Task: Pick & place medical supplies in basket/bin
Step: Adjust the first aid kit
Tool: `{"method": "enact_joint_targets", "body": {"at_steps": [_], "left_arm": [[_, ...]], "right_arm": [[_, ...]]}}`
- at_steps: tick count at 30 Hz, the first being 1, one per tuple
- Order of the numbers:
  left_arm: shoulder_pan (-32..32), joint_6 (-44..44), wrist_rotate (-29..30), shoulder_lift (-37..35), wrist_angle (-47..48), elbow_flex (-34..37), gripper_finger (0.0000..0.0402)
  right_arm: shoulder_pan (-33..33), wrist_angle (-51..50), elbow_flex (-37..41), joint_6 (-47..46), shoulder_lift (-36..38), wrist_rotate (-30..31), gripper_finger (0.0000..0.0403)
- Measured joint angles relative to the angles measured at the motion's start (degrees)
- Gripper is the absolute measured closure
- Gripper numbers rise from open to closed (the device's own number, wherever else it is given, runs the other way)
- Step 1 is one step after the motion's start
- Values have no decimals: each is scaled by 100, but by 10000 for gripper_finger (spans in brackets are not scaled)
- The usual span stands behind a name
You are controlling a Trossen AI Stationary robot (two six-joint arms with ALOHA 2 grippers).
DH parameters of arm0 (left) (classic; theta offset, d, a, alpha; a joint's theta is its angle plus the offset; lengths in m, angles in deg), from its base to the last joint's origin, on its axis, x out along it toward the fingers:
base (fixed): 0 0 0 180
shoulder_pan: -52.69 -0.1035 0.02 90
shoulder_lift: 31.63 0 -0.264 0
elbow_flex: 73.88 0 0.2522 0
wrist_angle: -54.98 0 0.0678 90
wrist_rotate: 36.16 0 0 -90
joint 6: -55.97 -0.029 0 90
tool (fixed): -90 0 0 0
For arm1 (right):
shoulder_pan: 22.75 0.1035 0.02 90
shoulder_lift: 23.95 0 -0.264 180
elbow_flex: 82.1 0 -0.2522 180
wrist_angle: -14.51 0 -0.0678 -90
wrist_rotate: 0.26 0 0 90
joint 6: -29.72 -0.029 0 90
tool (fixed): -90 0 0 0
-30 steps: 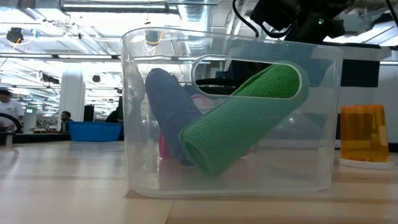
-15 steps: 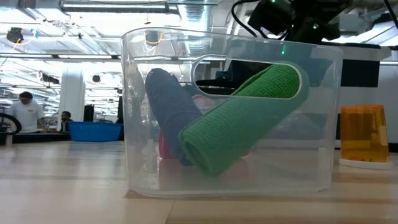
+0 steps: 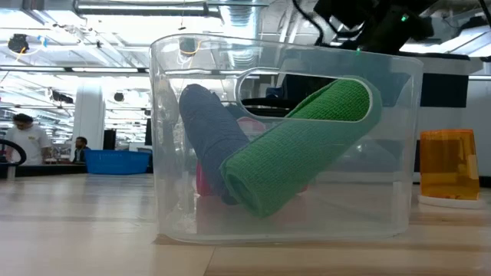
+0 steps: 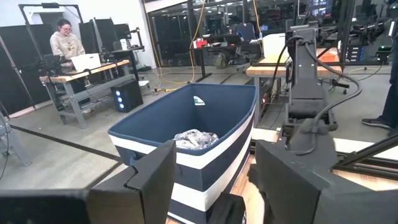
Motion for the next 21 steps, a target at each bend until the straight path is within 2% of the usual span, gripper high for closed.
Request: {"method": "enact_joint_targets", "body": {"at_steps": [6, 11, 16, 18, 21], "left_arm": [[48, 130, -82, -4, 441, 0, 192], [52, 1303, -661, -47, 1685, -2, 199], [-116, 2389, -1426, 150, 3024, 170, 242], [-253, 2568, -1755, 222, 2979, 474, 263], [-435, 2565, -2195, 355, 2423, 978, 292]], "right_arm": [[310, -48, 4, -359, 424, 110, 403], [568, -114, 4, -617, 1040, 452, 403], [734, -415, 3, -896, 1487, 903, 403], [741, -544, 2, -919, 1578, 929, 403], [774, -634, 2, -1028, 1595, 923, 403]]}}
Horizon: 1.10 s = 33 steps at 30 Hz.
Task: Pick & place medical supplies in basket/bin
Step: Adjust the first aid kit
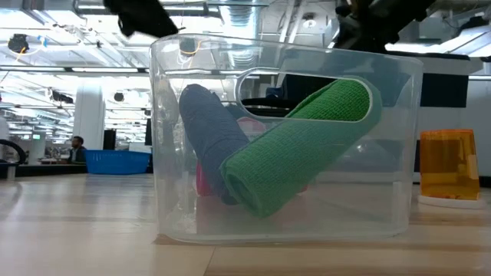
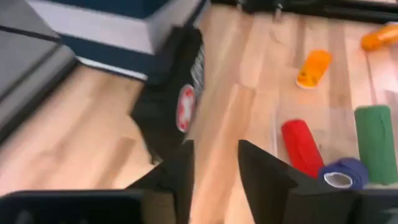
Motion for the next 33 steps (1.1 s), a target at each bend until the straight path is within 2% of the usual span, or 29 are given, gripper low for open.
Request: {"method": "enact_joint_targets", "body": {"at_steps": [6, 10, 16, 22, 33], "left_arm": [[-565, -187, -990, 407, -1381, 874, 351], [-1035, -194, -1675, 807, -2356, 1183, 393], [-1590, -392, -2528, 1721, -3017, 1219, 398], [-1914, -294, -2616, 2257, -3487, 1219, 401], [-2312, -447, -2631, 2377, -3612, 1215, 401]], "right_arm": [[155, -31, 4, -283, -27, -15, 403], [244, -42, 4, -422, -27, -11, 403], [300, -76, 4, -527, -27, -7, 403], [300, -77, 4, -545, -27, 0, 403], [297, -268, 4, -573, -27, 0, 403]]}}
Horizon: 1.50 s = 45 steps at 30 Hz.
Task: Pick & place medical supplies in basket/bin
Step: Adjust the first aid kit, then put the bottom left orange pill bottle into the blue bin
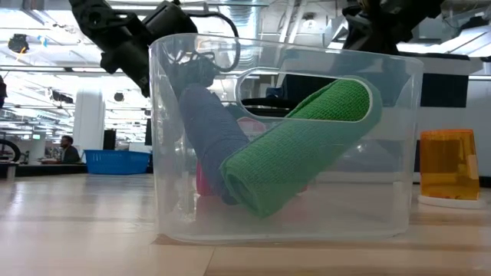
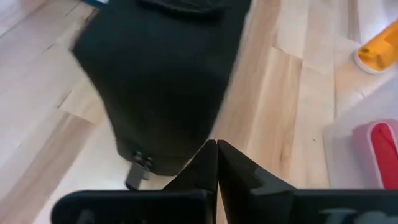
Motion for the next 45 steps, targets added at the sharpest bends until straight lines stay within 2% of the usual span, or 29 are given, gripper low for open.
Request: {"method": "enact_joint_targets", "body": {"at_steps": [25, 33, 39, 42, 45], "left_arm": [[-368, -170, 149, 0, -289, 0, 401], [-203, -138, -111, -30, -265, 0, 401], [47, -119, -114, -613, 48, -3, 401], [198, -110, -146, -1202, 620, -4, 401], [432, -147, -477, -1926, 1211, -4, 400]], "right_arm": [[-85, -145, 0, 0, 0, 24, 403], [-85, -141, 0, 0, 0, 24, 403], [-85, -124, 0, -48, 0, 24, 403], [-41, -54, 0, -48, 0, 24, 403], [31, -30, 0, -66, 0, 20, 403]]}}
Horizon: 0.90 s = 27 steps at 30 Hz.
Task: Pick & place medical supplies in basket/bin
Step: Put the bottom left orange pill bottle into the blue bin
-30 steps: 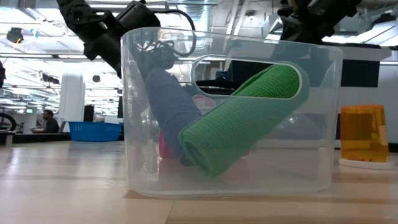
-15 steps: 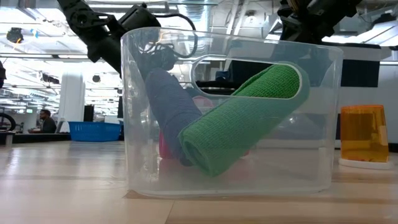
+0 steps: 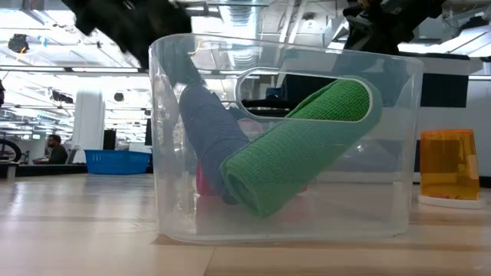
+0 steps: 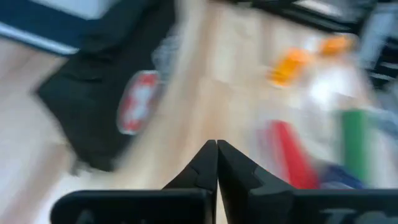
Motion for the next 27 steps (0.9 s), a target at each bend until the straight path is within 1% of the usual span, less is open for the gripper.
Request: {"method": "enact_joint_targets", "body": {"at_steps": [3, 6, 8, 10, 12, 14, 18, 20, 23, 27], "left_arm": [[392, 153, -449, -676, 709, 0, 386], [1059, 358, -989, -1288, 1164, -1, 351], [1721, 469, -1010, -1573, 1393, -69, 319], [2448, 637, -717, -1656, 1650, -243, 284], [3113, 947, -394, -1587, 2097, -425, 247], [3637, 1272, -214, -1379, 2481, -587, 213], [4448, 2177, -143, -876, 2995, -854, 155], [4759, 2569, -119, -646, 3036, -891, 134], [5096, 3249, 76, -307, 3029, -907, 112], [5309, 3619, 112, 216, 2947, -907, 97]], "right_arm": [[97, 2, 0, -73, 0, -12, 403], [219, 17, 0, -85, 0, -15, 403], [298, 20, 0, -96, 0, -15, 403], [375, 20, 0, -154, 0, -17, 403], [430, 18, 0, -195, 0, -17, 403], [469, 20, 0, -217, 0, -17, 403], [538, 20, 0, -283, 0, -17, 403], [575, 20, 0, -282, 0, -17, 403], [614, 21, 0, -280, 0, -16, 403], [644, 21, 0, -272, 0, -12, 403]]}}
